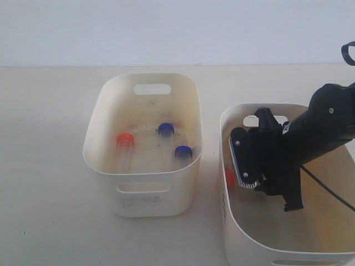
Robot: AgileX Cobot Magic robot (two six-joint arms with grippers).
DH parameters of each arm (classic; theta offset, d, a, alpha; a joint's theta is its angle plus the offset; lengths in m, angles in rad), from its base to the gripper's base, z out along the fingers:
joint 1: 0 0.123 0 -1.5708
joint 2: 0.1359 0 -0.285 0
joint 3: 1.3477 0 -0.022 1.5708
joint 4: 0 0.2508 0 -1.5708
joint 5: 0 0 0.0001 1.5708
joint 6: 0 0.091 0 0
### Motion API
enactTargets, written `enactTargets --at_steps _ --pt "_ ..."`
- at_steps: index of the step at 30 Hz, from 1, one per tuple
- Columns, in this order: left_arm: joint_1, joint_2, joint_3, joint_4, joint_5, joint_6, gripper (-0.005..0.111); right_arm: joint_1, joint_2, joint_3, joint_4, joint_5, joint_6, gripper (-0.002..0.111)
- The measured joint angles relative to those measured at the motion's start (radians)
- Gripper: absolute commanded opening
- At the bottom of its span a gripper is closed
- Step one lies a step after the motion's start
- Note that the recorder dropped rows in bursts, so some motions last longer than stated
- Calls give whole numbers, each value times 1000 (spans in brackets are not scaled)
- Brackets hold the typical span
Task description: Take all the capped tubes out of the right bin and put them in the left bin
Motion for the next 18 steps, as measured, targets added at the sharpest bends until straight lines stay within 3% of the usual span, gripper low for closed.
enactTargets --at_steps 18 --pt "0 0 0 0 0 0 4 0 50 -6 3 -17 -8 67"
